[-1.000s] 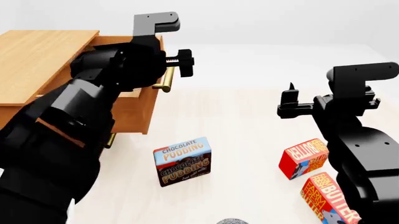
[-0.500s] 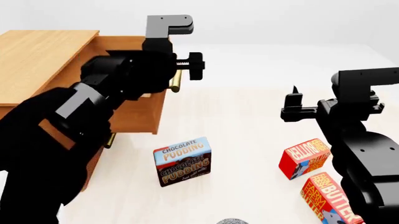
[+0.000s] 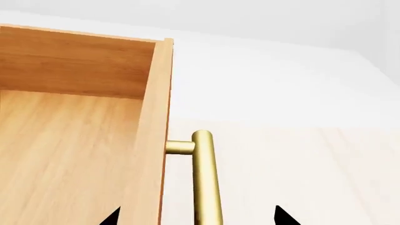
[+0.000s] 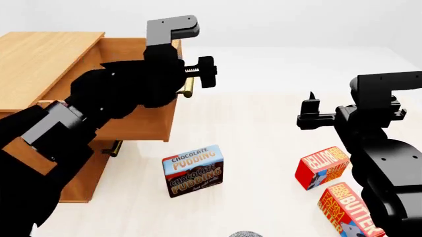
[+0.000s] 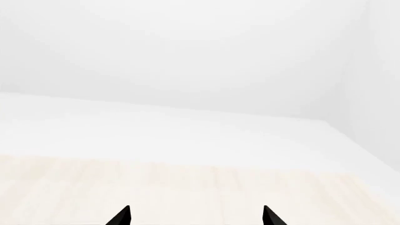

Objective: Put the bowl in the top drawer of the cabinet.

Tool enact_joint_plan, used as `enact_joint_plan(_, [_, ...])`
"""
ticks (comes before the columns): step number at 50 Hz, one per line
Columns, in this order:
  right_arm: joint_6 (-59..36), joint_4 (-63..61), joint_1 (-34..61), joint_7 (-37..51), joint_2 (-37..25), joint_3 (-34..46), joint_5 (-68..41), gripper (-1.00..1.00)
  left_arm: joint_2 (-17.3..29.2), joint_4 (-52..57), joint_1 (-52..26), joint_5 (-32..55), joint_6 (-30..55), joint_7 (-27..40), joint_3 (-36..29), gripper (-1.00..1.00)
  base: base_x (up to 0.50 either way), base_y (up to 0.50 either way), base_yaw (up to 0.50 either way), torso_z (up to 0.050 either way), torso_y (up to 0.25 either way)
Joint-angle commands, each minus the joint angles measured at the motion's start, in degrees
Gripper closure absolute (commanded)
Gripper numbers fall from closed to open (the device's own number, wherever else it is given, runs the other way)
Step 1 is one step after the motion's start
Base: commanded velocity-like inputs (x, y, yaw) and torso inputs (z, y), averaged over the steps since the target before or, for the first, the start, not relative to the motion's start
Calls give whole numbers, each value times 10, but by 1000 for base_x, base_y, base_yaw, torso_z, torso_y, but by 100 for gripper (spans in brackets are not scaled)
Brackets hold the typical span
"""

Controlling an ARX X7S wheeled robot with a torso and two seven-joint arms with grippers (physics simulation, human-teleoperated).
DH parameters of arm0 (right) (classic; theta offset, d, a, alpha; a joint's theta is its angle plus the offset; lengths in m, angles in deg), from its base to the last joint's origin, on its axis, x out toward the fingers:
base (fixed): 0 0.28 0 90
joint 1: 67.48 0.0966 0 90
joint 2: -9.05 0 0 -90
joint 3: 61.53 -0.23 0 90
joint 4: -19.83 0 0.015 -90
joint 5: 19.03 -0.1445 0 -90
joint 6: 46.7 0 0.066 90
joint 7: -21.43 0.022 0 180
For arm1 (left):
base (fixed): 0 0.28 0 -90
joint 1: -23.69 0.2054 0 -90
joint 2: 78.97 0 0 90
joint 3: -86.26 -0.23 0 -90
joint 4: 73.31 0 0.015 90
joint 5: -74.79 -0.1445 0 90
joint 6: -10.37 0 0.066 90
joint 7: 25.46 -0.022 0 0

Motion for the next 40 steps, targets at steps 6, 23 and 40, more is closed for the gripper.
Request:
enact_joint_plan(6, [-1,-3,-6,0,-4,-3,-3,-100,7,220,21,120,-58,14,56,-100,0,0,0,0,0])
enact_joint_plan(23, [1,3,-5,3,-2,4,-3,-100,80,439,-8,-97,-176,194,52,-100,0,0,-1,0,2])
enact_joint_plan(40, [5,-20,-28,8,-4,-11,-10,-100,131,589,53,-25,-181,158,59,-100,0,0,0,0,0])
